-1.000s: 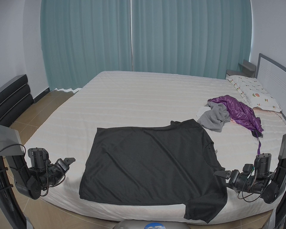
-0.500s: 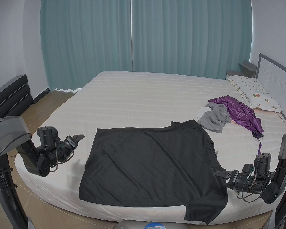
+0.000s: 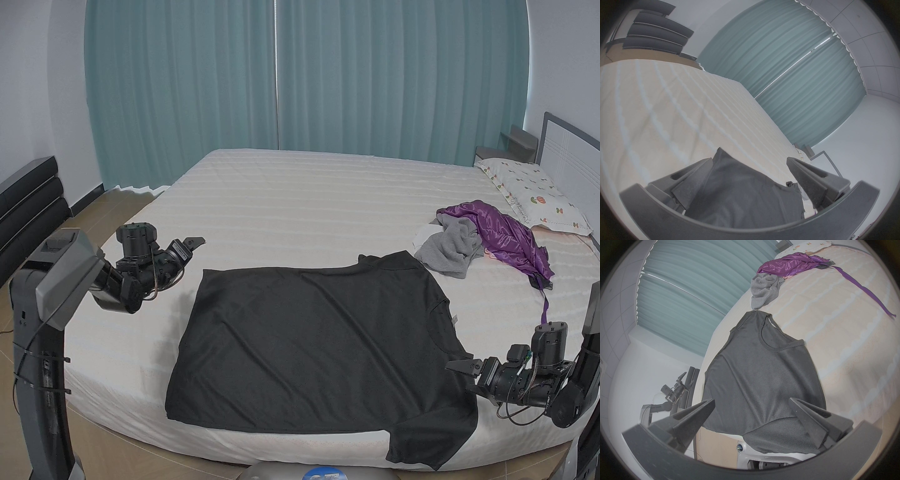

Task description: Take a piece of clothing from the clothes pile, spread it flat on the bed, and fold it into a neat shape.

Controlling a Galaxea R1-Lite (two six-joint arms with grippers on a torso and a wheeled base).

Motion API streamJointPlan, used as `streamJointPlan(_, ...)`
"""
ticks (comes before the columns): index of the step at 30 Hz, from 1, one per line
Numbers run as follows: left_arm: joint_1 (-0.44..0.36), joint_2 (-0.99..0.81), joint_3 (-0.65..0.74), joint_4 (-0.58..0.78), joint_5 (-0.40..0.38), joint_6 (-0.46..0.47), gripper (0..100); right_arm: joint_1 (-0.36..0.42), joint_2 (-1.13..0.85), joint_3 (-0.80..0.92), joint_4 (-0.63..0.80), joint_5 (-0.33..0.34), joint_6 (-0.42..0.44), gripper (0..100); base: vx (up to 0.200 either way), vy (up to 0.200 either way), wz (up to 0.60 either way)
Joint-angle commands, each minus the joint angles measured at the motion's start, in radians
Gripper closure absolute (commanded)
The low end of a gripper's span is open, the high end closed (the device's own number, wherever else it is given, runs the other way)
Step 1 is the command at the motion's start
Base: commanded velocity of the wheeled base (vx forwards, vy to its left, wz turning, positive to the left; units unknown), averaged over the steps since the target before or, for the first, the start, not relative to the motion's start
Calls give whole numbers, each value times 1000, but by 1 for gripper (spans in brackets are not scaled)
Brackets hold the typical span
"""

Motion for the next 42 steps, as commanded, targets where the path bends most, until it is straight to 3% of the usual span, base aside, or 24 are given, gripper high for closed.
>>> streamJointPlan(1,-44,250,-271,97,-3,-1,0,11,4,18,0,0,1,0,0,0,0)
streamJointPlan(9,-55,317,-367,96,36,1,0,11,4,18,2,-1,16,0,0,0,0)
streamJointPlan(20,-40,360,-459,83,161,1,0,33,2,18,2,-8,27,0,0,0,0)
streamJointPlan(33,-44,368,-457,99,150,1,0,37,5,18,3,-8,27,0,0,0,0)
streamJointPlan(34,-44,369,-459,102,148,1,100,37,5,18,3,-8,27,0,0,0,0)
streamJointPlan(42,-44,371,-466,113,150,1,100,37,7,18,3,-8,27,0,0,0,0)
